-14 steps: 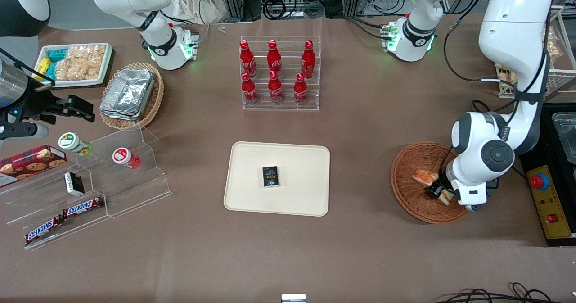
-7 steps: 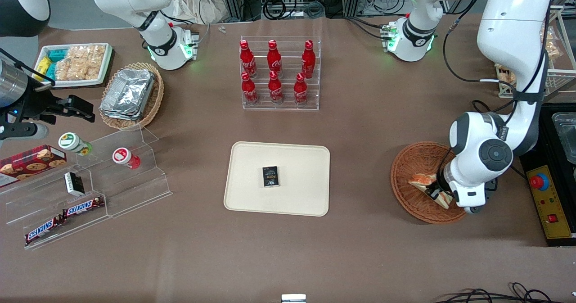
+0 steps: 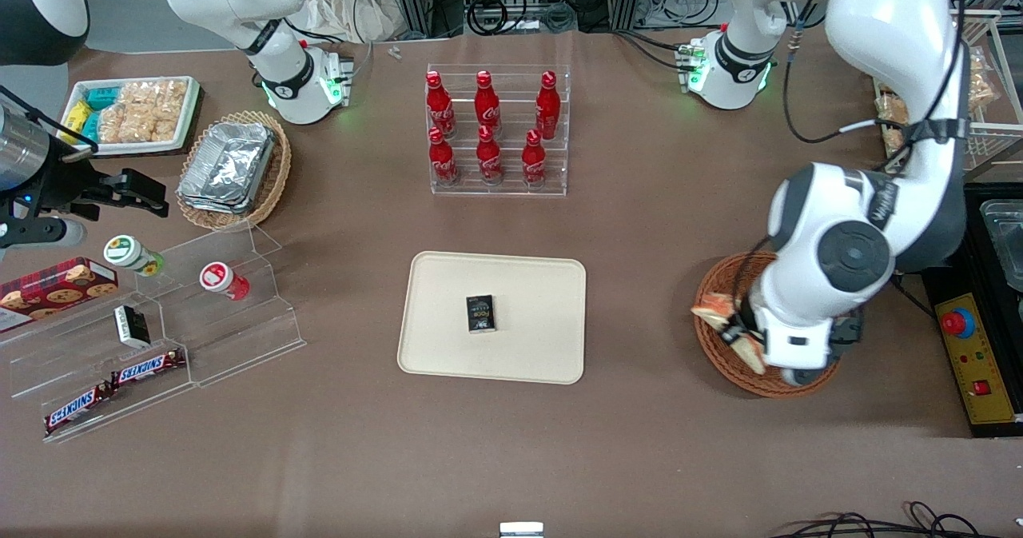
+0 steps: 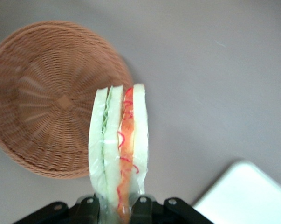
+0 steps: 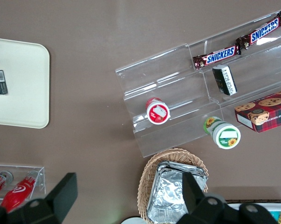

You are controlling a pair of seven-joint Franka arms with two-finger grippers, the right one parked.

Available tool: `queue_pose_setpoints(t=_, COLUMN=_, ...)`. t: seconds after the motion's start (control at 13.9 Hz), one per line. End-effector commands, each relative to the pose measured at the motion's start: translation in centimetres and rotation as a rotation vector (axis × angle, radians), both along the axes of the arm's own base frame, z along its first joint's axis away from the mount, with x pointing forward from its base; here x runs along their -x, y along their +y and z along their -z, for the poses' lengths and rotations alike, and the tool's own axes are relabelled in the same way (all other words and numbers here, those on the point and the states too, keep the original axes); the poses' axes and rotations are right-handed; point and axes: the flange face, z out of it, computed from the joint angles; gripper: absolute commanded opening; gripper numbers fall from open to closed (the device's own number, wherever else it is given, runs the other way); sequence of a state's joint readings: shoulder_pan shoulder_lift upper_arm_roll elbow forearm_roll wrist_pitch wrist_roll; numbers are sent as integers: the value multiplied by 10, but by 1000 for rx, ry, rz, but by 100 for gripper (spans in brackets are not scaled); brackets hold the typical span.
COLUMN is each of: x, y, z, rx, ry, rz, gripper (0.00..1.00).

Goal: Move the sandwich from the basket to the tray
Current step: 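Lift the sandwich and carry it toward the cream tray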

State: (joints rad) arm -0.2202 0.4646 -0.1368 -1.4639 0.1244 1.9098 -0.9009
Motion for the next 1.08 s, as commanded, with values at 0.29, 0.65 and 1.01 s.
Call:
queue_pose_setpoints(t=0.29, x=25, y=-177, z=76, rx=41, ry=19, rz=412, gripper=0)
queue_pose_setpoints(t=0.65, x=34, y=-228, z=159, rx=96, ry=-68, rz=494, gripper=0)
queue_pose_setpoints(t=1.01, x=52, y=-242, z=186, rx=82, ry=-30, rz=552, gripper=99)
